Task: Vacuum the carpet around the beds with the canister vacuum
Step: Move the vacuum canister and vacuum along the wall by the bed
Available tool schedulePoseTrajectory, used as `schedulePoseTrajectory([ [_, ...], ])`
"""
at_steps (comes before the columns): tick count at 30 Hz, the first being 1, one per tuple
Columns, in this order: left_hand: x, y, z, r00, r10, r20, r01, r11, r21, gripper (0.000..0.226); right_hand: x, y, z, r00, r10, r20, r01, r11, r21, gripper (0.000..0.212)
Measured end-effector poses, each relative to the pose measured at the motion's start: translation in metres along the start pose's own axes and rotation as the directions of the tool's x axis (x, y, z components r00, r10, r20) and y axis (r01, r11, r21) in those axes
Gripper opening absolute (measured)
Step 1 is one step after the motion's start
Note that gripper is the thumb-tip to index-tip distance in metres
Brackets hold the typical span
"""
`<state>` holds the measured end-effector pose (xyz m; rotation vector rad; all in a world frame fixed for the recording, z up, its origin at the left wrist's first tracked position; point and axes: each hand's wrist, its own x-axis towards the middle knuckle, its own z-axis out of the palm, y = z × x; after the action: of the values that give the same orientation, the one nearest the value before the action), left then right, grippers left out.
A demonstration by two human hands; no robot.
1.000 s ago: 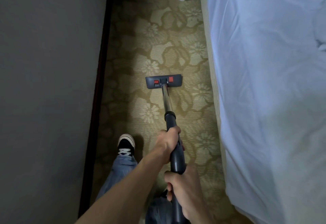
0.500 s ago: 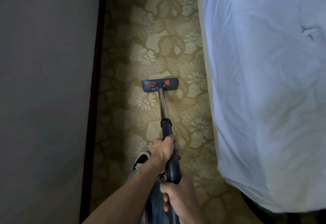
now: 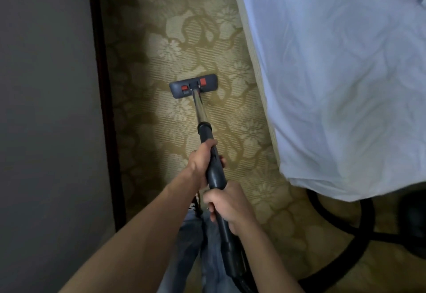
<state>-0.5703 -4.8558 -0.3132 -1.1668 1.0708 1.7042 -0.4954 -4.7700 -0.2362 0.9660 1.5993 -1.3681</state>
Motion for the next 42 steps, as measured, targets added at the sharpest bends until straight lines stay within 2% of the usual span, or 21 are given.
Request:
schedulePoseTrajectory([
  [3,-0.010,-0.006,-0.001,0.994,-0.010,0.107,0.005,0.999,0.040,0.047,0.006,0.005,0.001,1.000,-0.018,-0.009,0.018,0.999,0.033,0.006],
  [5,-0.012,-0.014,0.001,0.991,0.016,0.136,-0.024,0.998,0.058,0.041,0.009,0.010,-0.003,0.999,-0.027,-0.018,0.027,0.999,0.027,0.004],
  [8,-0.009,-0.026,0.005,0.995,0.052,0.083,-0.061,0.993,0.101,0.022,0.011,0.021,-0.008,1.000,-0.021,-0.014,0.022,1.000,0.008,0.012],
  [11,-0.010,-0.042,0.009,0.996,0.086,0.038,-0.090,0.989,0.116,0.012,0.009,0.038,-0.013,1.000,-0.017,-0.001,0.017,1.000,0.004,0.007],
  [16,-0.019,-0.091,0.026,0.999,0.048,0.019,-0.050,0.990,0.131,0.011,-0.004,0.082,-0.040,1.000,-0.020,-0.017,0.020,1.000,-0.022,0.003],
  [20,-0.030,-0.135,0.039,1.000,-0.003,0.016,0.001,0.991,0.132,0.012,-0.019,0.121,-0.065,1.000,-0.001,-0.001,0.001,0.998,-0.066,0.019],
  [32,-0.061,-0.230,0.079,0.999,-0.036,-0.008,0.037,0.989,0.147,0.016,-0.059,0.202,-0.128,0.999,0.001,0.052,0.003,0.996,-0.087,0.014],
  [35,-0.070,-0.248,0.087,0.999,-0.052,0.001,0.051,0.992,0.116,0.025,-0.073,0.212,-0.142,0.998,-0.014,0.063,0.021,0.993,-0.114,0.011],
  [38,-0.078,-0.251,0.091,0.999,-0.045,0.030,0.045,0.999,0.010,0.039,-0.083,0.211,-0.147,0.996,-0.094,0.002,0.093,0.986,-0.137,0.010],
  [42,-0.079,-0.238,0.086,0.999,-0.036,-0.014,0.034,0.991,-0.128,0.041,-0.088,0.202,-0.133,0.989,-0.137,-0.052,0.126,0.976,-0.178,0.010],
])
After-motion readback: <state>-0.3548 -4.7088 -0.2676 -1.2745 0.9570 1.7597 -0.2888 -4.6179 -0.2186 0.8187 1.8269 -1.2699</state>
